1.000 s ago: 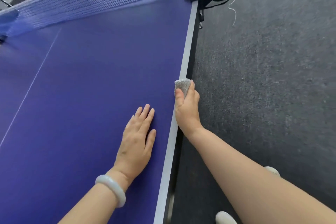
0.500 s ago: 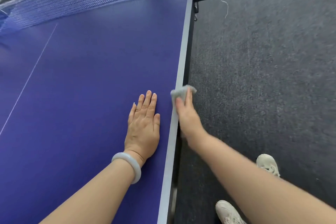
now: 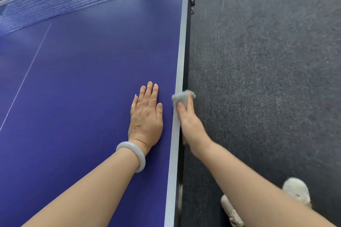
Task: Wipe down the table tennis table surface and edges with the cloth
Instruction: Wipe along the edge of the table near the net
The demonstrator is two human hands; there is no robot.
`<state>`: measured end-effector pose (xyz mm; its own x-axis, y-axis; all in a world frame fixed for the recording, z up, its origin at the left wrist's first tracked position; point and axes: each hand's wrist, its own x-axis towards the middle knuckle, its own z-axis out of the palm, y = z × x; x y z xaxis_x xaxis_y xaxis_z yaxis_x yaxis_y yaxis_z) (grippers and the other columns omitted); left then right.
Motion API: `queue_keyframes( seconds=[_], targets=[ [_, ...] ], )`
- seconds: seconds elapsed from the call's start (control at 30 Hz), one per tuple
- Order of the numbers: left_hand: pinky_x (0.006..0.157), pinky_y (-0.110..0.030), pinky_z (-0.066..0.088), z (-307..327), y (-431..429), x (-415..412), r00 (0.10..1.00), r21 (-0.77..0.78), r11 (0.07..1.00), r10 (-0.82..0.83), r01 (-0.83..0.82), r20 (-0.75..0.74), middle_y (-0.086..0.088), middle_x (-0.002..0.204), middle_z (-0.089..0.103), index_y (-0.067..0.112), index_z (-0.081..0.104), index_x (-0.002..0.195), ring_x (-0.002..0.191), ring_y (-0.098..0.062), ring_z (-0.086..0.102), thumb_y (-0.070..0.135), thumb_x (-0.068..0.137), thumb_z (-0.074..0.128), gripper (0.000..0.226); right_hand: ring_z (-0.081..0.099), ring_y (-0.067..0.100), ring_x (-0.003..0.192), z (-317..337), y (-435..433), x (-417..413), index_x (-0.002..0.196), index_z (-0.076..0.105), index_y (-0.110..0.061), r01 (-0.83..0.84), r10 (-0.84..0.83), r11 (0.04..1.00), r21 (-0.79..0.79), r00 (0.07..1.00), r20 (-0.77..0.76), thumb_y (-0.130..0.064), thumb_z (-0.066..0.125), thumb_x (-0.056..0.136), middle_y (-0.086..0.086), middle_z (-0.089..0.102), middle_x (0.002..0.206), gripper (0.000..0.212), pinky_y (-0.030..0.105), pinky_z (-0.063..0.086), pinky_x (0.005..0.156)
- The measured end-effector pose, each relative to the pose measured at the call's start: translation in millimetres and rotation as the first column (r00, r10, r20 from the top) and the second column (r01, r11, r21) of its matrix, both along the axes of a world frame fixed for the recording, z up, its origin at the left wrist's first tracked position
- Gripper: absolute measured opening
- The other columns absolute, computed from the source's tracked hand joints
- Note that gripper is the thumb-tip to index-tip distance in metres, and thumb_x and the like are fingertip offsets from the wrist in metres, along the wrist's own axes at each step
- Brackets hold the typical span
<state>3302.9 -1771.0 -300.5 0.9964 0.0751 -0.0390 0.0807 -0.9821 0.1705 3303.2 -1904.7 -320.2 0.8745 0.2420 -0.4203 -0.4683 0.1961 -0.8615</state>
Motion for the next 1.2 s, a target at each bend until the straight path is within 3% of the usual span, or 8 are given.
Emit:
queue_keyframes(
  seconds=[0.17, 0.33, 0.47, 0.57, 0.8, 0.93, 1.07, 1.2],
  targets=[
    [0.124, -0.037, 0.0, -2.1, -0.1, 0.5, 1.0, 0.004, 1.0, -0.002, 0.002, 0.007, 0.005, 0.164, 0.004, 0.019, 0.011, 0.157, 0.152, -0.011, -0.002, 0.023, 0.106, 0.028, 0.055, 0.006, 0.004, 0.151, 0.5, 9.0, 5.8, 0.157, 0.003, -0.025, 0.095, -0.095, 0.995, 0.006, 0.995, 0.036, -0.031, 0.036, 0.107, -0.008, 0.004, 0.165, 0.061, 0.033, 0.01, 0.125],
    [0.124, -0.037, 0.001, -3.8, 0.4, 0.9, 1.0, 0.021, 1.0, 0.003, -0.003, 0.015, 0.003, 0.165, 0.007, 0.018, 0.013, 0.157, 0.152, -0.014, 0.0, 0.021, 0.105, 0.029, 0.054, -0.007, -0.02, 0.139, -11.3, 13.3, -89.2, 0.142, -0.004, -0.05, 0.036, -0.028, 0.995, -0.089, 0.995, 0.095, -0.05, 0.034, 0.095, -0.036, -0.009, 0.152, 0.06, 0.021, 0.001, 0.121],
    [0.124, -0.037, 0.003, -4.2, -0.7, 1.1, 0.999, -0.01, 1.0, -0.001, 0.001, 0.046, 0.002, 0.164, 0.012, 0.017, 0.018, 0.156, 0.152, -0.014, 0.004, 0.022, 0.105, 0.031, 0.053, 0.008, 0.011, 0.151, -12.6, 19.1, -44.2, 0.157, 0.006, -0.027, 0.075, -0.068, 0.982, -0.17, 0.997, 0.047, -0.036, 0.043, 0.103, -0.006, 0.006, 0.165, 0.066, 0.036, 0.012, 0.124],
    [0.124, -0.037, 0.005, -3.6, -0.8, -0.6, 0.997, -0.057, 0.998, -0.003, 0.007, 0.074, 0.0, 0.163, 0.018, 0.017, 0.024, 0.155, 0.152, -0.016, 0.008, 0.022, 0.106, 0.034, 0.05, 0.018, 0.022, 0.149, -12.2, 21.4, -23.9, 0.158, 0.007, -0.02, 0.093, -0.08, 0.975, -0.203, 0.994, 0.071, -0.036, 0.043, 0.103, 0.006, 0.011, 0.163, 0.068, 0.041, 0.02, 0.121],
    [0.122, -0.035, 0.016, 5.1, -6.7, -17.6, 0.997, -0.087, 0.995, 0.048, -0.042, 0.067, 0.0, 0.159, 0.03, 0.02, 0.037, 0.15, 0.15, -0.017, 0.019, 0.02, 0.105, 0.041, 0.046, 0.024, 0.027, 0.146, -15.6, 16.9, -22.4, 0.158, 0.004, -0.016, 0.047, -0.028, 0.979, -0.2, 0.995, 0.097, -0.037, 0.045, 0.103, 0.01, 0.011, 0.16, 0.072, 0.04, 0.022, 0.12],
    [0.124, -0.037, 0.01, 12.9, -12.2, -82.8, 0.999, -0.02, 0.999, -0.031, 0.03, -0.037, 0.004, 0.163, 0.018, 0.028, 0.026, 0.154, 0.151, -0.014, 0.01, 0.029, 0.104, 0.038, 0.052, 0.028, 0.029, 0.144, -16.6, 15.0, -24.1, 0.158, 0.004, -0.02, 0.04, -0.027, 0.982, -0.185, 0.997, 0.075, -0.041, 0.044, 0.102, 0.009, 0.01, 0.16, 0.072, 0.044, 0.025, 0.119],
    [0.124, -0.038, 0.001, 14.5, -3.7, -164.2, 0.987, 0.041, 0.998, -0.04, 0.046, -0.153, 0.014, 0.163, -0.007, 0.034, 0.002, 0.154, 0.15, -0.005, -0.012, 0.04, 0.104, 0.019, 0.053, 0.024, 0.032, 0.146, -9.0, 15.3, -27.1, 0.159, 0.003, -0.021, 0.041, -0.036, 0.986, -0.165, 0.999, 0.033, -0.041, 0.042, 0.103, 0.006, 0.008, 0.163, 0.07, 0.048, 0.022, 0.12],
    [0.124, -0.042, 0.0, 2.5, -8.1, -177.7, 0.996, 0.097, 0.995, -0.016, 0.024, -0.084, 0.011, 0.163, -0.008, 0.028, -0.002, 0.154, 0.15, -0.01, -0.013, 0.04, 0.097, 0.0, 0.058, 0.007, 0.019, 0.152, 0.0, 10.5, -75.1, 0.158, 0.002, -0.027, 0.042, -0.035, 0.993, -0.111, 0.998, 0.061, -0.034, 0.038, 0.106, -0.007, 0.0, 0.166, 0.064, 0.039, 0.01, 0.124]
  ],
)
